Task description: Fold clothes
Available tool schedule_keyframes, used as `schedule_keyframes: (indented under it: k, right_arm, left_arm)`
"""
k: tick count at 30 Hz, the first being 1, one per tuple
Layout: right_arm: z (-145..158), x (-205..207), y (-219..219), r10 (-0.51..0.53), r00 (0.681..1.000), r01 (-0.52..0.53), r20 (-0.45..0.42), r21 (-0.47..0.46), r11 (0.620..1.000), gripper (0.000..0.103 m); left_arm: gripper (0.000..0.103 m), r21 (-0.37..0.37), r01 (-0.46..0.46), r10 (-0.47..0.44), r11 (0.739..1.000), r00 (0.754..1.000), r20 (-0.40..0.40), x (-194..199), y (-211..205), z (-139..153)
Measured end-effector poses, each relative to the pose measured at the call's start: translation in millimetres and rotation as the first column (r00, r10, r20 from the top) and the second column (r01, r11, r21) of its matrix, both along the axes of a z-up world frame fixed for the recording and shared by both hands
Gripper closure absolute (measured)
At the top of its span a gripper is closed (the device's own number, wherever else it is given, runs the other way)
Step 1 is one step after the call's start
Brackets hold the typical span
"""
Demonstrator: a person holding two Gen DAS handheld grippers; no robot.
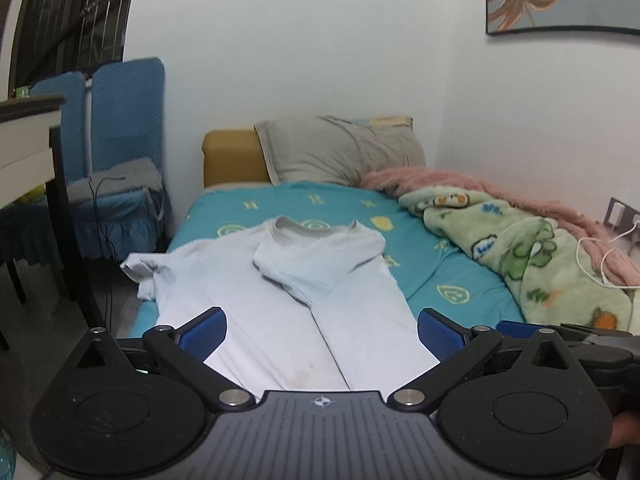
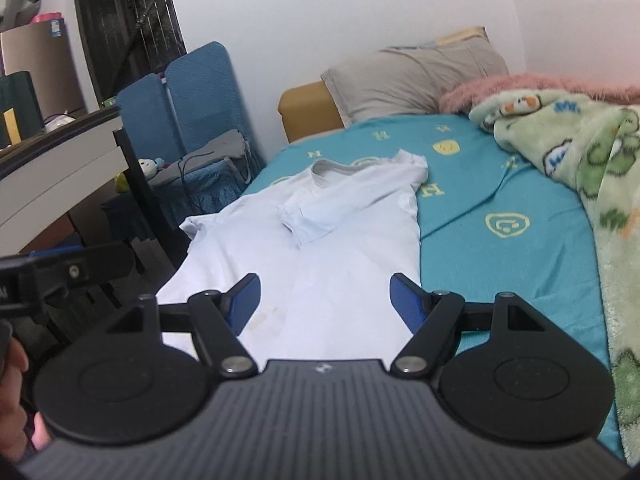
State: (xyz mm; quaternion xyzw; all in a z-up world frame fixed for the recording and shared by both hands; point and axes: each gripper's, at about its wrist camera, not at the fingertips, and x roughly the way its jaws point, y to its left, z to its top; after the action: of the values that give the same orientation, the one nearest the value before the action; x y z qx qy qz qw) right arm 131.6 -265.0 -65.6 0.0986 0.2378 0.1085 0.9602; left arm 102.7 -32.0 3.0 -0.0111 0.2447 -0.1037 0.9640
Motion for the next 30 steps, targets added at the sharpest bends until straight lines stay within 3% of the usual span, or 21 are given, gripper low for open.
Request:
schedule_keyframes:
  k: [8,16,25,30]
  right_arm:
    - [3,8,17,-0.012,1.0,0.013,0.008,-0.096,0.995,0.03]
    - [3,79,63,0.066,0.993,-0.086,-0.097,-0.216,0.973,0.031]
    - [-20,199,192,0.261,0.951,-0.3,-0.165,-0.296,0.907,0.032]
    - [-42,249,280,0.4,0.902,-0.431,-0.161,-0.32,0.843,0.036]
  left_arm:
    - [0.0,-0.058,-0.003,0.003,0.998,1.0,0.0,-13,26,11]
    - [0.0,-0.102,-0.083,0.077,0.991,0.995,-0.055,-2,74,13]
    - [0.0,-0.18,-0.246,0.215,0.953,0.961,-0.174,28,126,-7]
    - [0.0,-0.18,-0.38,0.338,0.907,0.914,-0.226,45,153,-24]
